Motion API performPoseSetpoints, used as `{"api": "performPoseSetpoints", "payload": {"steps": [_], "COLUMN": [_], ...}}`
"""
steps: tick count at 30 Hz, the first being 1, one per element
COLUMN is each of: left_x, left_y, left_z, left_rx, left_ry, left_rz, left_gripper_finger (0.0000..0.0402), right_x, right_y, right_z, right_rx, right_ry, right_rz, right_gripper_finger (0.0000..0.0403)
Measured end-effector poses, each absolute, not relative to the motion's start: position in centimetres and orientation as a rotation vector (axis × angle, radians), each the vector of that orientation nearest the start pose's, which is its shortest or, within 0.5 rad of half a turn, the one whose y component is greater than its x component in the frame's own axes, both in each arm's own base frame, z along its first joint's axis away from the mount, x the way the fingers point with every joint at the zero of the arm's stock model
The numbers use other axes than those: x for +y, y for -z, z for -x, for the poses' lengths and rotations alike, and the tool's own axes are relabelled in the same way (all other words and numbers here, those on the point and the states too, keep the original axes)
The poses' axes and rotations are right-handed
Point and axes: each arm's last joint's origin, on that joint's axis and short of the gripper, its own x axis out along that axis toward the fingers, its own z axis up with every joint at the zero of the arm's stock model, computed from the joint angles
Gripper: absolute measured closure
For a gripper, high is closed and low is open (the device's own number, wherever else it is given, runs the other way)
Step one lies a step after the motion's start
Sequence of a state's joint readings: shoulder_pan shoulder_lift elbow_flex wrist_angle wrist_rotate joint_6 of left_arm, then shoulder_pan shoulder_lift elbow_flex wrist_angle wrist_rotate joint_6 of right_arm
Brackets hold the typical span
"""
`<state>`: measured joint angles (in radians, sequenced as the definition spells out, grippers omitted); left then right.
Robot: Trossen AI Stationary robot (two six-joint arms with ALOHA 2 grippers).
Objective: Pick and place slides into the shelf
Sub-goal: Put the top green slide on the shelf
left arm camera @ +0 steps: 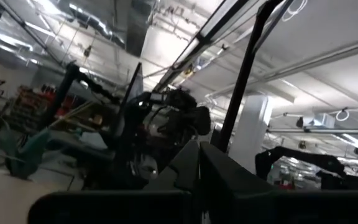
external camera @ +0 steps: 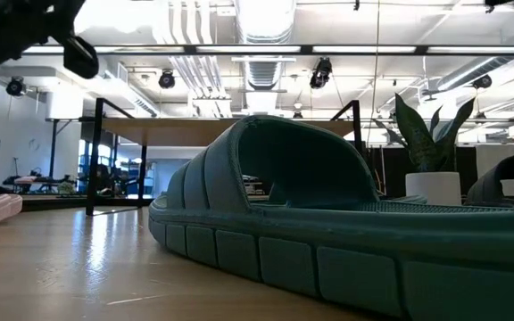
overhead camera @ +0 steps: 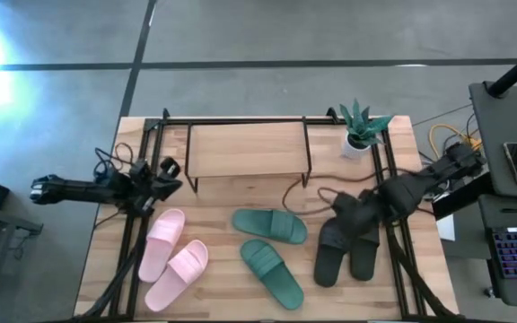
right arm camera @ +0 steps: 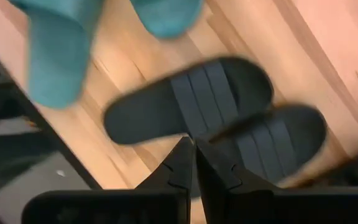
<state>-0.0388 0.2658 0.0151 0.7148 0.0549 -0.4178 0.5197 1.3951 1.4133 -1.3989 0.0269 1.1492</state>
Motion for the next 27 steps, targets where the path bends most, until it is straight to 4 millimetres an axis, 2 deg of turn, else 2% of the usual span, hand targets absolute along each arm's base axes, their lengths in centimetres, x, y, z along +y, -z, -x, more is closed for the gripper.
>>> {"api": "performPoseSetpoints", "payload": {"steps": [3,7,11,15,19,23,27], "left_x": [-0.6,-0.6,-0.6,-0.5,-0.4,-0.4,-0.5], "left_y": [-21.4,-21.8,-22.0,-22.0,-22.0,-21.8,-21.6], "left_z": [-10.6,-10.6,-10.5,-10.5,-10.5,-10.6,-11.3], "left_rx": [-0.427,-0.457,-0.482,-0.494,-0.503,-0.481,-0.387], "left_ry": [0.218,0.245,0.253,0.202,0.173,0.176,0.169], "left_rz": [0.475,0.549,0.548,0.535,0.518,0.519,0.538], "left_gripper_finger": [0.0401,0.0401,0.0401,0.0401,0.0401,0.0401,0.0401], "right_x": [13.4,15.2,16.2,16.8,16.8,16.4,15.7], "right_y": [-32.6,-30.6,-28.8,-28.0,-28.1,-28.6,-28.8], "right_z": [-20.9,-21.4,-21.8,-22.4,-22.9,-23.5,-24.0], "right_rx": [1.403,1.455,1.554,1.535,1.446,1.352,1.330], "right_ry": [0.416,0.527,0.598,0.627,0.647,0.695,0.709], "right_rz": [-0.559,-0.572,-0.584,-0.577,-0.548,-0.562,-0.577], "right_gripper_finger": [0.0390,0.0390,0.0390,0.0384,0.0350,0.0295,0.0239]}}
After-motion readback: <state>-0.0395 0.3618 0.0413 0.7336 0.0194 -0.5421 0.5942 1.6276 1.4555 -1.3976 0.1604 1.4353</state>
